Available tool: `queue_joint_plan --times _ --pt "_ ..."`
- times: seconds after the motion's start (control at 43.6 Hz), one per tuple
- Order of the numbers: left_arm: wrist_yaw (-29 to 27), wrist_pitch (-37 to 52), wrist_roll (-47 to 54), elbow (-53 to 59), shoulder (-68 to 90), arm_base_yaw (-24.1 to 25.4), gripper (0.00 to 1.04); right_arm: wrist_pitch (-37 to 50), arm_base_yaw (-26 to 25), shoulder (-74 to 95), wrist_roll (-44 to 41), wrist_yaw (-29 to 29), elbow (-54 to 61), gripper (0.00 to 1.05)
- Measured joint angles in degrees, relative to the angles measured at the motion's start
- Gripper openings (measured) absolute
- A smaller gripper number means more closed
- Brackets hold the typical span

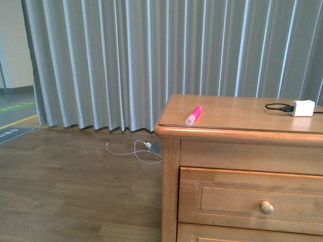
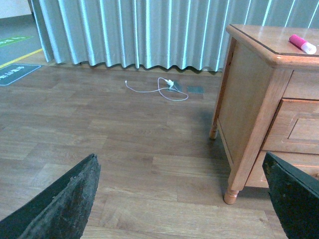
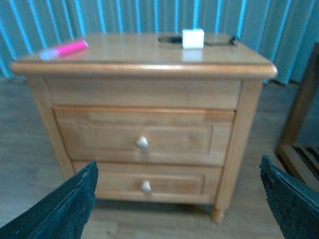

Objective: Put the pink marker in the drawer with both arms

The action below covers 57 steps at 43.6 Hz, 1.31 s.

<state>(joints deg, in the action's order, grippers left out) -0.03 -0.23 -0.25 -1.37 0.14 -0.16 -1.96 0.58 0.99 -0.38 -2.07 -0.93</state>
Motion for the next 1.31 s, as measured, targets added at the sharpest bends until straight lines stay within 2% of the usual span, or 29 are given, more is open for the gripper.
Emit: queue_joint_plan --times 0.046,0.115,0.413,0.573,0.894,1.307 --pt "0.00 0.00 0.00 0.00 0.00 0.00 0.99 -3.37 1.64 3.39 0.00 -3.06 -1.68 0.96" --pt "0.02 0.00 0.00 0.00 0.00 0.00 0.99 -1.46 3.93 11.82 0.83 -3.45 -3.37 0.96" --pt "0.02 0.00 0.00 0.02 -0.02 0.00 0.99 16.50 10.14 49.96 3.43 -2.16 -14.49 0.96" --pt "0.02 0.00 0.00 0.00 -0.02 0.00 0.99 22.60 10.99 68.06 4.66 -2.54 -22.91 0.96" --pt "0.02 0.00 0.00 0.00 -0.02 0.00 0.99 26.23 12.81 97.18 7.89 -7.39 -40.74 0.96" --pt "0.02 0.00 0.00 0.00 -0.02 0.00 0.99 28.83 11.34 119.56 8.31 -12.24 -58.40 0.96"
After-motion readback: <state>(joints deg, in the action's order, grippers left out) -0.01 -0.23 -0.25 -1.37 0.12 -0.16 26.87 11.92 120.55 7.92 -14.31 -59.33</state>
